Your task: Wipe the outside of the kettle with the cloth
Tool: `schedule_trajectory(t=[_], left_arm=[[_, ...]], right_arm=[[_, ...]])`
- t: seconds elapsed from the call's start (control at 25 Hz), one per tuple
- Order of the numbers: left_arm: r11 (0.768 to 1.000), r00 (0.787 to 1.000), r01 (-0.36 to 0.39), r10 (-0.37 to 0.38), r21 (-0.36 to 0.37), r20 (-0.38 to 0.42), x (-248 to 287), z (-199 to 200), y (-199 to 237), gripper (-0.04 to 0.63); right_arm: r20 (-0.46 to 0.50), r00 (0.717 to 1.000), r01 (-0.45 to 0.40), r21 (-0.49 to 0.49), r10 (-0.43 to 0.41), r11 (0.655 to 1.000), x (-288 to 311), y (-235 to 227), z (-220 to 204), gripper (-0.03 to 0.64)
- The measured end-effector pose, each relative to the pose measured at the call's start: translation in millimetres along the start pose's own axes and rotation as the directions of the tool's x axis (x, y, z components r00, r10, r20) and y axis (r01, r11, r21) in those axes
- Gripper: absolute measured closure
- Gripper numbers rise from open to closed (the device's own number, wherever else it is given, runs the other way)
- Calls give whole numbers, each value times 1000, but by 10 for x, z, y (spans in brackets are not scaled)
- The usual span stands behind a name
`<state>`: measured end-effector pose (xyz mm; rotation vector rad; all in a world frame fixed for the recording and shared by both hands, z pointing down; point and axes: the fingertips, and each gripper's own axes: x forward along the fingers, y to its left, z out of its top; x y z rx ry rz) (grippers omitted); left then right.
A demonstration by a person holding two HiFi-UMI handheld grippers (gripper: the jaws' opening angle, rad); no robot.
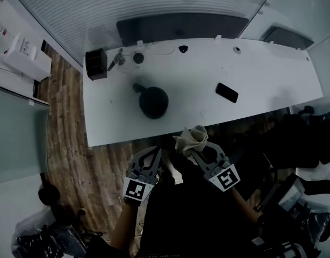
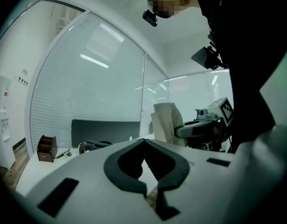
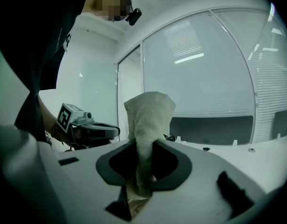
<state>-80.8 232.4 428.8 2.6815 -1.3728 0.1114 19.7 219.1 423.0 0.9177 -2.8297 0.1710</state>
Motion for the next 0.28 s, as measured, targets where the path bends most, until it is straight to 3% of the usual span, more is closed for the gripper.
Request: schedule_trajectory(t=[0.28], left_arm=[[997, 997, -74, 75, -21, 14, 100, 90, -532, 591]], right_arm=[[30, 995, -90, -35, 91, 995, -352, 4, 17, 534]])
